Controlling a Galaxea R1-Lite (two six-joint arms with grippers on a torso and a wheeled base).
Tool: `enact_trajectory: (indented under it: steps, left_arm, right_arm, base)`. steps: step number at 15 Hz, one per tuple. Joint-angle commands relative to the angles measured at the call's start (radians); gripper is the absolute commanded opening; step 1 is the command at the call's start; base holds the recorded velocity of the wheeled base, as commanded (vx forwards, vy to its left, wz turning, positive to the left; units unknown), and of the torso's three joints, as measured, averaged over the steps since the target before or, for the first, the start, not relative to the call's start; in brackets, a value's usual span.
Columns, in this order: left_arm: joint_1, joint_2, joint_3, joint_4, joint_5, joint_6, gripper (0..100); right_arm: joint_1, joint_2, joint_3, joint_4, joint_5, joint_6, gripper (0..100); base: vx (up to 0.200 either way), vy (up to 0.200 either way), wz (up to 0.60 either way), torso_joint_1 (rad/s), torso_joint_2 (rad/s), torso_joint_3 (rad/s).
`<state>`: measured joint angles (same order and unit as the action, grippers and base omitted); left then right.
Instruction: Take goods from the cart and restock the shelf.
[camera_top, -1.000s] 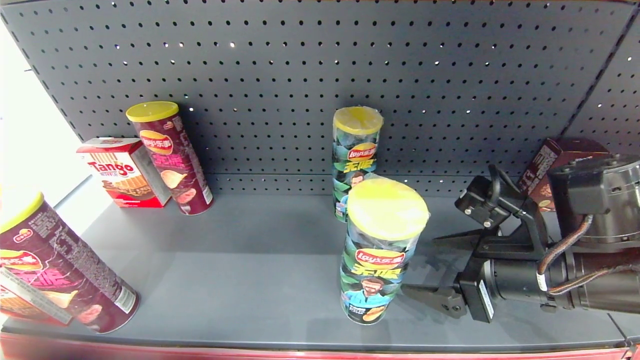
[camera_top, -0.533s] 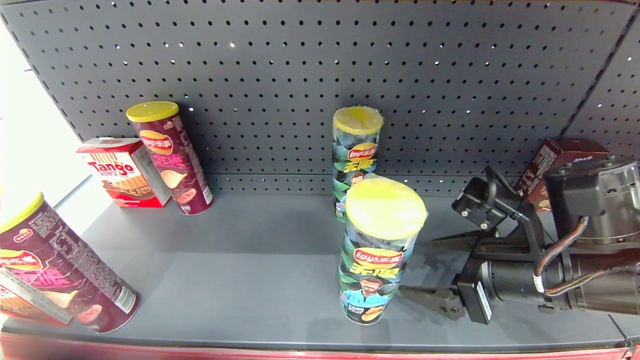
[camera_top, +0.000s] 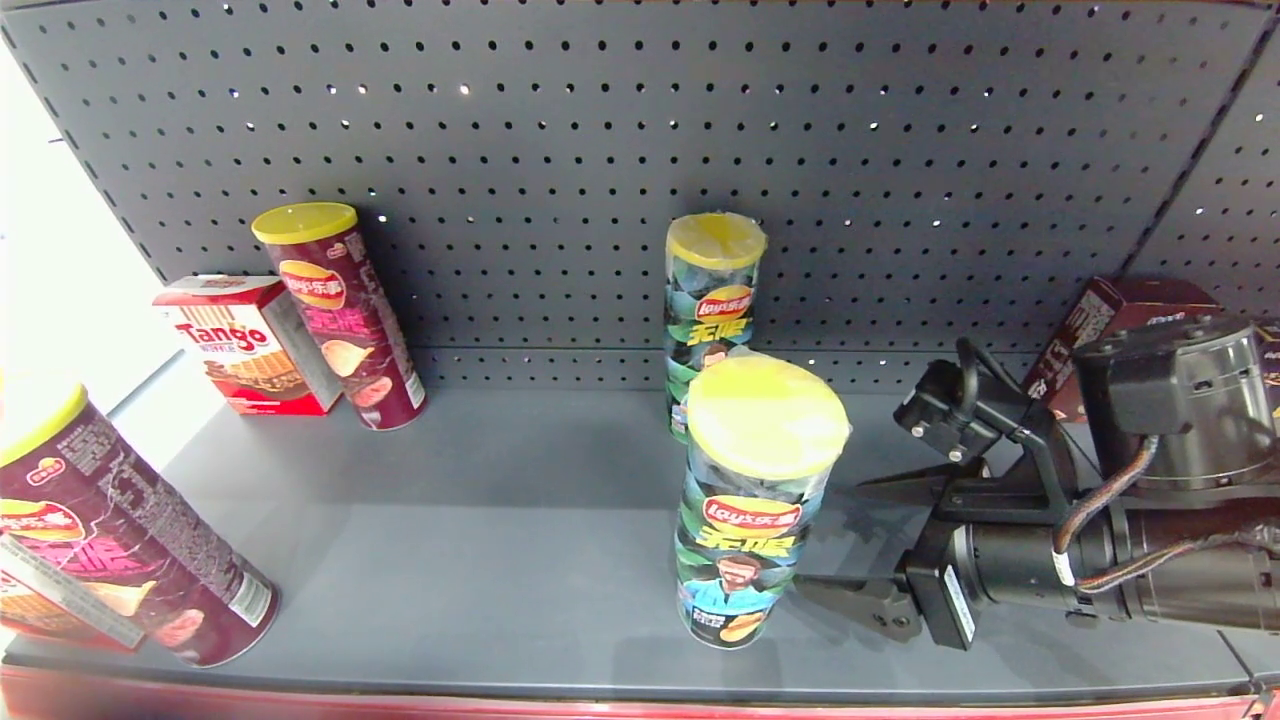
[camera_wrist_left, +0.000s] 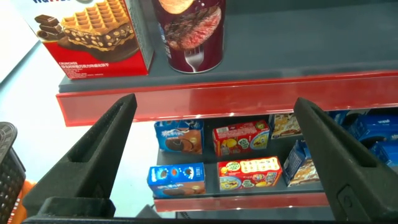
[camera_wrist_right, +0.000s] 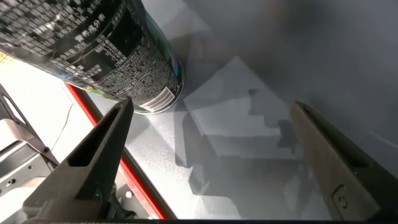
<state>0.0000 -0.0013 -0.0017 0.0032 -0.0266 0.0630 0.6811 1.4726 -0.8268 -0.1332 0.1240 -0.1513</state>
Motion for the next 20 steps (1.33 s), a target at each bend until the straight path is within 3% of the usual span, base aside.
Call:
enact_trajectory:
  steps: [1, 15, 20]
  left_arm:
    - [0.0, 0.001, 0.0, 0.0, 0.001, 0.0, 100]
    - [0.0, 0.001, 0.0, 0.0, 0.002, -0.012, 100]
    - [0.0, 0.001, 0.0, 0.0, 0.001, -0.009, 100]
  right_arm:
    - [0.005, 0.011, -0.005, 0.0, 0.0, -0.001, 100]
    - [-0.011, -0.052, 0.003, -0.002, -0.021, 0.002, 100]
    - [-0.281, -0.363, 0.006, -0.002, -0.021, 0.01, 100]
  base:
    - [0.0, 0.0, 0.0, 0.0, 0.0, 0.0]
    - [0.0, 0.0, 0.0, 0.0, 0.0, 0.0]
    - [0.0, 0.0, 0.0, 0.0, 0.0, 0.0]
